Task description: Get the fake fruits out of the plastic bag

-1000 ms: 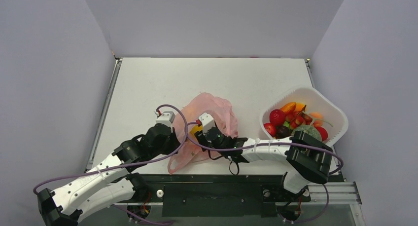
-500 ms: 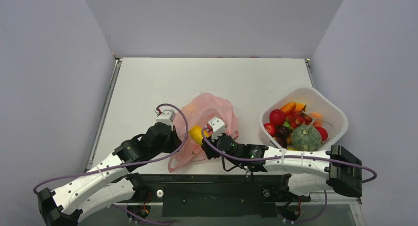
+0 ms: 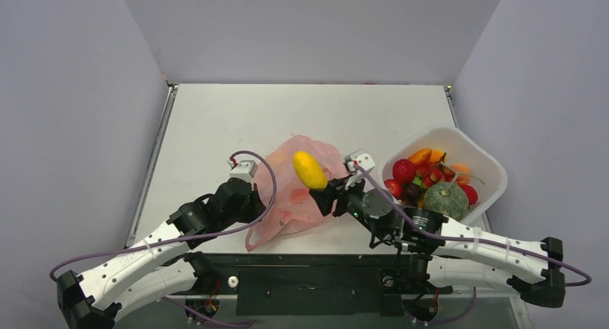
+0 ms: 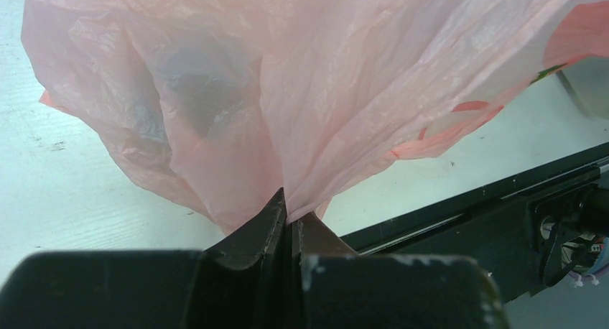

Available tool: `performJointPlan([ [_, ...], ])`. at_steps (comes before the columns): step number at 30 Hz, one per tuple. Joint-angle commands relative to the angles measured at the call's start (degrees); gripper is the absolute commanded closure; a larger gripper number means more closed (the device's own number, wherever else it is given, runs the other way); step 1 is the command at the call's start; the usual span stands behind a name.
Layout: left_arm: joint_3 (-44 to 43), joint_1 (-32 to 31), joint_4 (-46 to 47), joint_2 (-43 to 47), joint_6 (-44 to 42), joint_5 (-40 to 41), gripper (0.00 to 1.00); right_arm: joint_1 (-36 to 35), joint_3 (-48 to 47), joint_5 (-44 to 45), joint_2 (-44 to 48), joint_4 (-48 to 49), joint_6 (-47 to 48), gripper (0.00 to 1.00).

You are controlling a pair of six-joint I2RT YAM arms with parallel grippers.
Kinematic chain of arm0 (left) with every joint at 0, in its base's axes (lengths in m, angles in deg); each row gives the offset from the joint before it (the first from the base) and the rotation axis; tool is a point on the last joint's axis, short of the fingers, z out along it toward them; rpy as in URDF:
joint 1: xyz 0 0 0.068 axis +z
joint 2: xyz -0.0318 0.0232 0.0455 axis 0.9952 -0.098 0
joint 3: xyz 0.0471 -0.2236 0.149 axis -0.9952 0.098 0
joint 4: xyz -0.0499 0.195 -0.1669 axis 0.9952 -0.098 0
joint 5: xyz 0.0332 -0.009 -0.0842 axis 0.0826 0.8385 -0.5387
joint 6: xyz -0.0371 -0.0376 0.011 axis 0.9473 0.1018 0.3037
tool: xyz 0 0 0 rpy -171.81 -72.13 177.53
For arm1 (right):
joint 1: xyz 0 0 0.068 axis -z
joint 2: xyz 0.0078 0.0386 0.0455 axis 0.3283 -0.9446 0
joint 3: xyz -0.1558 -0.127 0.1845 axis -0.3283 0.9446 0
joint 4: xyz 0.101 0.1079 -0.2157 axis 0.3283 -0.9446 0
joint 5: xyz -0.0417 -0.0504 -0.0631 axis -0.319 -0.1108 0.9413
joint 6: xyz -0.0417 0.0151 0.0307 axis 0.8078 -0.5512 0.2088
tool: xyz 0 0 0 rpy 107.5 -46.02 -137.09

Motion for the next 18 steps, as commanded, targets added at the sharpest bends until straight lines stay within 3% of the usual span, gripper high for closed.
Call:
performJointPlan([
  [1,-2.8,0.2,2.4,-0.9,1.0,-1.3,1.0,-0.1,-4.2,7.4,7.5,-6.8,-2.6,1.0],
  [9,-4.2,0.4,3.2,-3.5,0.6,-1.9,1.0,2.7,-9.3,26.3,15.6,-26.8,-9.7,1.0],
  [12,-6.0,0.6,1.7,-5.3,0.6,-1.6,1.0,13.3,-11.9,27.0,13.7,-33.1,-10.5,1.0],
  [17,-10.9,1.3,-2.3,-10.1,3.4,-3.2,1.0,38.0,-16.9,12.9,7.1,-42.3,-8.7,1.0],
  [18,-11.2,1.4,-2.2,-11.5,3.6,-4.0,1.0,40.1,-17.5,11.6,6.0,-43.2,-8.5,1.0],
])
